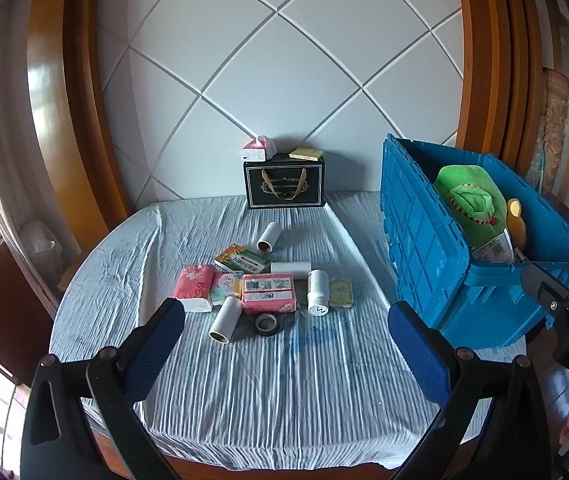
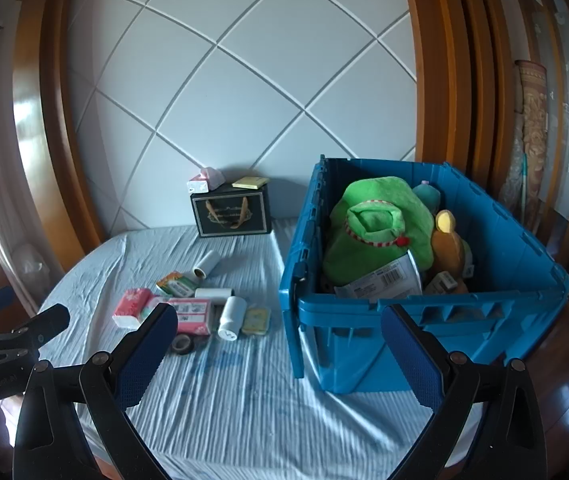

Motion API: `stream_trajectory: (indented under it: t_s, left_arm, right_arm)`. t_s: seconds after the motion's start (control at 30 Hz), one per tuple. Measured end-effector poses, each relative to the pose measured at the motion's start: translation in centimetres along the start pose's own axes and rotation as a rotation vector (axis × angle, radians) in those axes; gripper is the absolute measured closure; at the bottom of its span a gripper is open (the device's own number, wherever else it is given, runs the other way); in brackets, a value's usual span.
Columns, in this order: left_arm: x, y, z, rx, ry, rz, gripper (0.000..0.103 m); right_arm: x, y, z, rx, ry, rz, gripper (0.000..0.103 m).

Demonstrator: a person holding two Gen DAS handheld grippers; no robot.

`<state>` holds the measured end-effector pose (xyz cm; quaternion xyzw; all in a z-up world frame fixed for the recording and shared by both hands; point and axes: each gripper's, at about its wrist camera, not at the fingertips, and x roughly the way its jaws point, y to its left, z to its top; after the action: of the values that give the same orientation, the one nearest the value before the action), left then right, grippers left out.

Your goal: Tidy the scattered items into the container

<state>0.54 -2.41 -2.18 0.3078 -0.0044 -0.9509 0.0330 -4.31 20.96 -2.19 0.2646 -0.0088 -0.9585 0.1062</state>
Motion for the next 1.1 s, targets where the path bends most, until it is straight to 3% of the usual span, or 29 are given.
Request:
stream_trajectory:
  t_s: [0.5,0.7,0.83,0.93,1.1]
  left_arm:
    - [0.0,-0.6,-0.1,0.004,-0.014,-0.009,0.000]
    - [0.2,-0.2,-0.5,-0.031,-0.033,-0.008,0.000]
    - [0.3,1.1,-1.0,-0.078,-0.063,0.039,0.000]
    - [0.8,2.6,-1.7,-0.127,-0.070,0.139,0.000]
    - [5.2,6.7,-3.3,-0.160,0.059,0.181,0.000]
  right_arm:
    - [0.3,-0.1,-0.2,0.000,0.009,-0.001,0.000]
    - [1.2,0.1,-0.2,-0.016,0.018,0.041,0.000]
    - [1.6,0.4,-0.2,-0.039,-0.002,0.099,0.000]
    - [2.5,1.0,-0.3,-0.049,-0.025,0.154,0.000]
    - [6.0,3.7,-1.0,-0.058,0.015,0.238,0.000]
